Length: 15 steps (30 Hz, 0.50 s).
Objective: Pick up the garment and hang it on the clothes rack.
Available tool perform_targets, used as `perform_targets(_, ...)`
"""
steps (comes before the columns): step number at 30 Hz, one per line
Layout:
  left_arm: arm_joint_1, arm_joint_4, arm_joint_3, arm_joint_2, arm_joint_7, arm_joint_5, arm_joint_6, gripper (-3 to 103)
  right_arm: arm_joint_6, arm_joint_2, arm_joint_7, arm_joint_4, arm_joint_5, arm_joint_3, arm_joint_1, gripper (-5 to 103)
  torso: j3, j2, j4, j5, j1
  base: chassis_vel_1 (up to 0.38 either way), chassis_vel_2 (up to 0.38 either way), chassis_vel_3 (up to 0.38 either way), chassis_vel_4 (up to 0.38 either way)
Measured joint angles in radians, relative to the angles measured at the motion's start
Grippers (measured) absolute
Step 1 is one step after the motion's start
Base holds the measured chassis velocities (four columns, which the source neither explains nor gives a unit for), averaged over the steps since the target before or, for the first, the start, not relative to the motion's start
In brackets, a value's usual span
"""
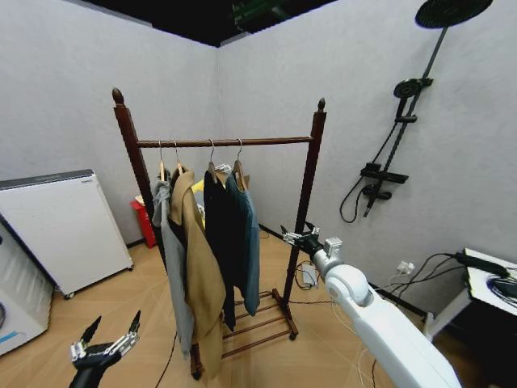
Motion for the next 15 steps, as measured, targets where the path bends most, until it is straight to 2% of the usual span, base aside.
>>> perform_targets(15, 0.0, 0.0, 0.0, 0.0, 0.0, 0.0, 0.0, 100, 0.007, 0.009, -0.016, 0.012, -0.022, 0.009, -0.036, 100, 0.0, 0.0, 0.0, 0.0, 0.0, 0.0, 0.0, 0.0, 0.0)
